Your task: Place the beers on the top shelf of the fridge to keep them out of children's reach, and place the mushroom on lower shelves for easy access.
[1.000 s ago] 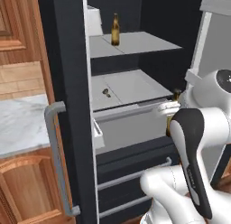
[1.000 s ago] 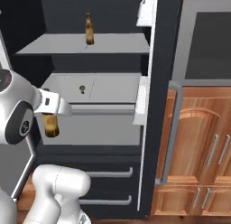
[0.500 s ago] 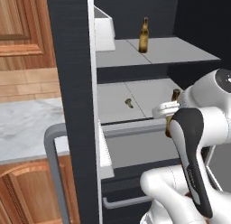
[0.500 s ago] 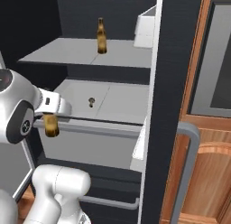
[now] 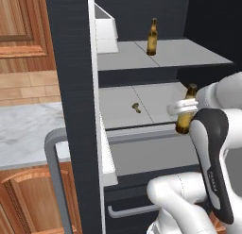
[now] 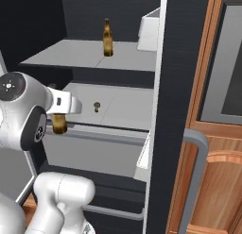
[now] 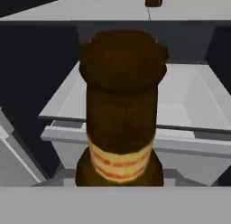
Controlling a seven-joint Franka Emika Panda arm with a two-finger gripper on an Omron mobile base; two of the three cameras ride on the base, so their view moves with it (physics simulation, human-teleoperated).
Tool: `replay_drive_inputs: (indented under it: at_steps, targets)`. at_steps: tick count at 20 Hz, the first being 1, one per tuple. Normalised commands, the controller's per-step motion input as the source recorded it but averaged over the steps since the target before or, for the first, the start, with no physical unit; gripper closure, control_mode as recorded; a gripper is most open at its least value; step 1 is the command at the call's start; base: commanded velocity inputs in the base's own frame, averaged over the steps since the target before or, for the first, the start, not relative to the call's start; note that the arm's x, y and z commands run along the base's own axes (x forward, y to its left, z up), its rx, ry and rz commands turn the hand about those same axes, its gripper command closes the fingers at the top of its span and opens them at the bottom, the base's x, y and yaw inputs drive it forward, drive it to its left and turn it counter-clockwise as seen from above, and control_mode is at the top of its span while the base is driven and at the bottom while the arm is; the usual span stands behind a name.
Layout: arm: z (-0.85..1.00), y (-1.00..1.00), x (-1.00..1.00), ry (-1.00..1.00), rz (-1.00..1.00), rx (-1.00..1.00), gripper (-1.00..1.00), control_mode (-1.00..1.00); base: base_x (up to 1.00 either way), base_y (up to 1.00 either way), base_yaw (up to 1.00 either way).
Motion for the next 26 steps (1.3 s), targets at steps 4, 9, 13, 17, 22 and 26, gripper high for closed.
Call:
replay_drive_inputs:
  at_steps: [4, 9, 13, 17, 22, 26]
  targets:
    - [0.92, 0.0, 0.22, -0.17, 0.08, 0.0, 1.0, -1.0, 0.0, 0.0, 0.0]
    - [0.78, 0.01, 0.33, -0.07, 0.08, 0.0, 1.0, -1.0, 0.0, 0.0, 0.0]
    - [0.47, 0.14, 0.54, 0.0, 0.05, 0.0, 1.0, -1.0, 0.0, 0.0, 0.0]
    - [0.38, 0.19, 0.68, 0.0, 0.04, 0.0, 1.0, -1.0, 0.0, 0.0, 0.0]
    - [0.33, 0.22, 0.71, -0.01, 0.01, 0.0, 1.0, -1.0, 0.0, 0.0, 0.0]
    - [0.06, 0.29, 0.76, 0.01, 0.0, -0.02, 1.0, -1.0, 0.0, 0.0, 0.0]
